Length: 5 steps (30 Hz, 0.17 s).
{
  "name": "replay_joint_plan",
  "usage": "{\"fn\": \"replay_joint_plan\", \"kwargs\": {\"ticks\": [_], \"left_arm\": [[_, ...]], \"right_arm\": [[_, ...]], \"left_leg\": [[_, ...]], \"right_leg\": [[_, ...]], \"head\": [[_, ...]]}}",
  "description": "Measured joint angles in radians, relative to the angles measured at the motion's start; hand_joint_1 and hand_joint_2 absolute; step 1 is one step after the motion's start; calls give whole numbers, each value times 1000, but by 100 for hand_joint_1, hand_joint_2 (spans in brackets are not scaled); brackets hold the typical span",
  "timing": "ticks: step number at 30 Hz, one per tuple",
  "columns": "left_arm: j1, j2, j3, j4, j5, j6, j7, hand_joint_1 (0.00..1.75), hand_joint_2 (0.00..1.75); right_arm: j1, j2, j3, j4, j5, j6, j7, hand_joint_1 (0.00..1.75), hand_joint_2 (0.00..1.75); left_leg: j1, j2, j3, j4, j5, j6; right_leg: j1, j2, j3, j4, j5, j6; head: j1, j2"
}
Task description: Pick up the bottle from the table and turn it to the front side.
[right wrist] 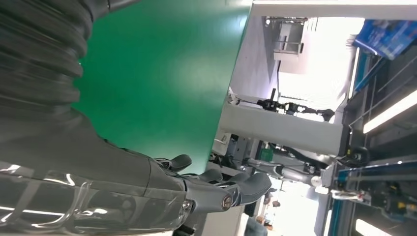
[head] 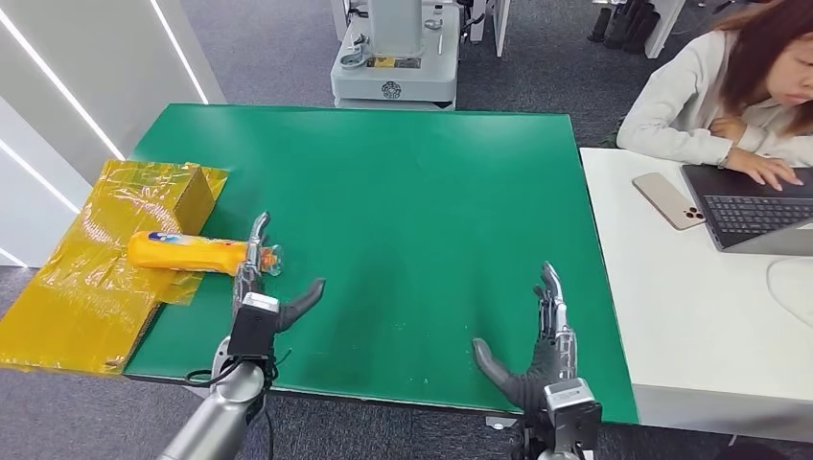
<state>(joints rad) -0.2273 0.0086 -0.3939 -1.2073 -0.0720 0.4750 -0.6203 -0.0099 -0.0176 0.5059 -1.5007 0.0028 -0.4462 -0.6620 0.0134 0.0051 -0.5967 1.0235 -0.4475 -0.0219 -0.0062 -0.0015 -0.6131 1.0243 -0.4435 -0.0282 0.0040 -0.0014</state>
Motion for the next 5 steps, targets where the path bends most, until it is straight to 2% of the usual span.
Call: {"fn": "replay_joint_plan", "kwargs": {"ticks": [2,5], "left_arm": [[9,-1,-46,-2,99,-74,28,0,175],[18,-2,-108,0,166,-128,49,0,175]], "right_arm": [[19,0,0,-1,-30,-8,-7,0,175],[43,0,0,-6,-60,-15,-8,0,175]], "left_leg": [[0,0,0,0,0,0],[0,0,0,0,0,0]], "right_leg": [[0,0,0,0,0,0],[0,0,0,0,0,0]], "head": [[0,0],[0,0]]}}
